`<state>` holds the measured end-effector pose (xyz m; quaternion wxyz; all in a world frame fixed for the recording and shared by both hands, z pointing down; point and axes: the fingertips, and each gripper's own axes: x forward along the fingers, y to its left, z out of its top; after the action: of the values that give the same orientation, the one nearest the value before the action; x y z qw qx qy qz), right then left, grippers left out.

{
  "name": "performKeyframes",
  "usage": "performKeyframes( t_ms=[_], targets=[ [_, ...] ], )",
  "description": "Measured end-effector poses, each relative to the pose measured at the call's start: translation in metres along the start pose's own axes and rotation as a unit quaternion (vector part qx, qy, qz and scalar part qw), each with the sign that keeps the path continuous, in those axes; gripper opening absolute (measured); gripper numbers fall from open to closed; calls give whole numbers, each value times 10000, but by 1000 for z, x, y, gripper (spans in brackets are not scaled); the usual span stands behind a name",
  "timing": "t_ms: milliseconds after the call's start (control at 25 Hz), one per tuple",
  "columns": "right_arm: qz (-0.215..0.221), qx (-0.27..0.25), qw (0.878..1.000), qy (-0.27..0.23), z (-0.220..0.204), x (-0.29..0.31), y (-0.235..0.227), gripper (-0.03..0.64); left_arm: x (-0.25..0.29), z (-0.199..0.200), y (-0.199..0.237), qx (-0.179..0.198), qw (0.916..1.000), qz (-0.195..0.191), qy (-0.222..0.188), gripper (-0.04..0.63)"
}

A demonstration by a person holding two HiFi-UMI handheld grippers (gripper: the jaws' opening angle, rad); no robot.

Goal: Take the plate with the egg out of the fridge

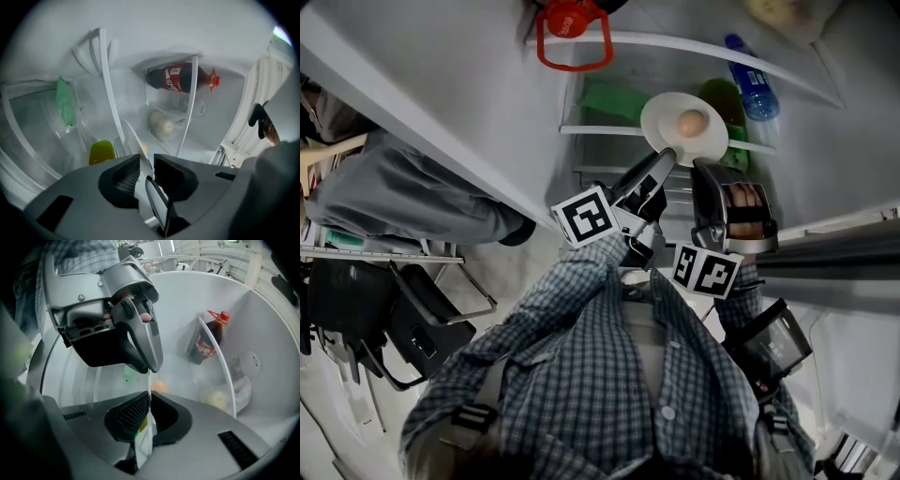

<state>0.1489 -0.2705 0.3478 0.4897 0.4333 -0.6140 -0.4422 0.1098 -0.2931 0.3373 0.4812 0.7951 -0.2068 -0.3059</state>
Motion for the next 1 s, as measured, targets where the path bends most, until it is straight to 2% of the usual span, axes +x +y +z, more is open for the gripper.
performKeyframes(
  t_ms=[200,360,600,680,720,760,800,840,880,920,1000],
  targets=[
    [9,-101,9999,31,-4,-1,1,20,7,4,-1,-702,9966,-331,-272,77],
    [-19,96,10000,-5,-3,-1,1,21,6,6,3,-778,9956,-299,-436,75],
    [-35,255,9995,172,-14,-13,-1,21,9,6,7,-920,9944,-256,-459,75],
    [-101,801,9964,256,-24,-19,-6,21,9,7,7,-953,9940,-256,-472,75],
    [-155,1401,9895,316,-32,-20,-10,21,10,7,7,-956,9939,-260,-475,75],
    [-184,2250,9735,369,-42,-21,-13,21,10,7,7,-956,9939,-270,-480,75],
    [-159,3291,9434,378,-52,-21,-16,21,10,7,7,-952,9938,-283,-490,75],
    [-62,4408,8970,320,-61,-19,-18,21,10,8,7,-948,9938,-294,-502,75],
    [90,5467,8370,204,-68,-18,-17,21,10,8,7,-949,9937,-301,-519,75],
    [253,6379,7697,47,-73,-16,-16,21,10,8,8,-958,9935,-307,-539,75],
    [513,7697,6357,-302,-78,-12,-12,23,10,7,8,-990,9929,-318,-568,75]
  ],
)
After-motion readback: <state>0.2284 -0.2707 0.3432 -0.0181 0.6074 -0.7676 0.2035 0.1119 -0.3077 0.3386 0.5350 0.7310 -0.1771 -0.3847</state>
